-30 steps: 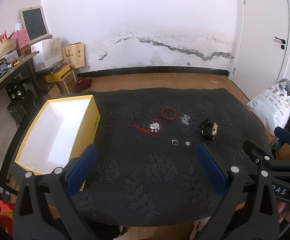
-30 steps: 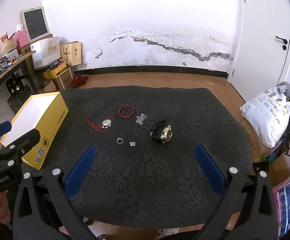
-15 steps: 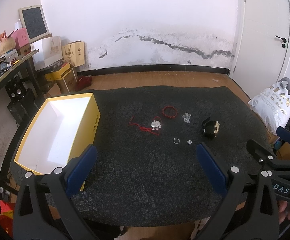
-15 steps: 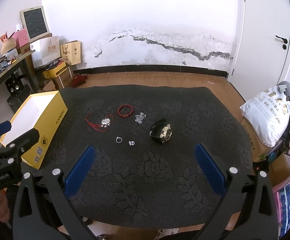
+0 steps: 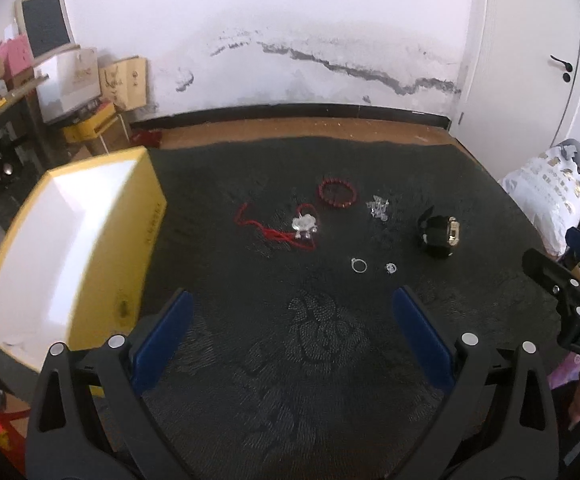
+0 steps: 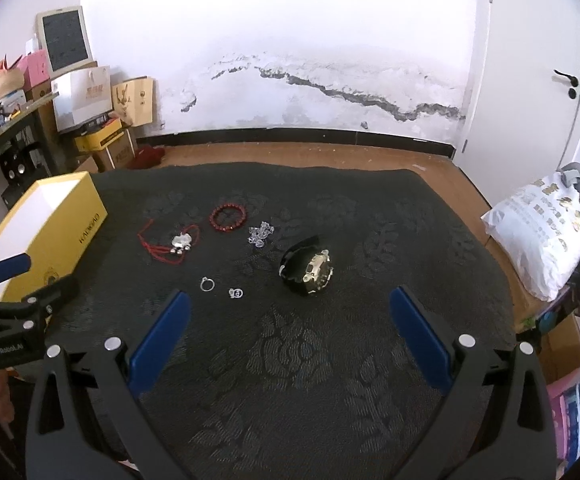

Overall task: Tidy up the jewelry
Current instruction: 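Move left tool to the silver pendant while right tool approaches the black watch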

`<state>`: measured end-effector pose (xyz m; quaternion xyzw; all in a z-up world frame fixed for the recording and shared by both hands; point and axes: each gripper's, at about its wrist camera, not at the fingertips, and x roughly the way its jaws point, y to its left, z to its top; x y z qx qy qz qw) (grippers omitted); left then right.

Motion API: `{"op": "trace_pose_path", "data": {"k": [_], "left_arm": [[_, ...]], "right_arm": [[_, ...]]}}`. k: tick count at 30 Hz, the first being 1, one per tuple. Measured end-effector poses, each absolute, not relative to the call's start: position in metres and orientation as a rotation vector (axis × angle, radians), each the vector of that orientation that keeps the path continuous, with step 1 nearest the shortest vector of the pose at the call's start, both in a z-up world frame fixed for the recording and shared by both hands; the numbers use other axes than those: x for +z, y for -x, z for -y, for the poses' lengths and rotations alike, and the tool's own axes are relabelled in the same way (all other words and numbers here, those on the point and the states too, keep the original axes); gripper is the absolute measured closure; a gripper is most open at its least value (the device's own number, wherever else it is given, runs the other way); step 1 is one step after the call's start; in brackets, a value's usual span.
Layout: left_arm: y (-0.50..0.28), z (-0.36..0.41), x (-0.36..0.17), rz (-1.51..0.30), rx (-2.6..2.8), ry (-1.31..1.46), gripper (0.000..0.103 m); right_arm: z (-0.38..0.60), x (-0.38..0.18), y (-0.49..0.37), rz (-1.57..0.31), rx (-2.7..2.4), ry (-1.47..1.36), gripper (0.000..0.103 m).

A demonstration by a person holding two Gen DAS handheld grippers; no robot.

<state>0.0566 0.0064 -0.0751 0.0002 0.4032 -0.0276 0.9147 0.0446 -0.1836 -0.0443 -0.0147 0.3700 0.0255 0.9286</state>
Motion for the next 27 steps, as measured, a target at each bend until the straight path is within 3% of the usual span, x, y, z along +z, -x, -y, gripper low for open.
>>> {"op": "trace_pose_path", "data": {"k": [7,27], "left_arm": [[-0.111,-0.01,-0.131,-0.876,-0.029,0.004,0.006],[-0.208,0.001,-0.211,-0.944,-0.002,-0.02,0.006]], "right_arm": [[0.186,-0.092,-0.089,-0.759,0.056,0.039,0.006],[0.201,-0.189,-0.196,-0.964,-0.01,-0.061,0.006]]}}
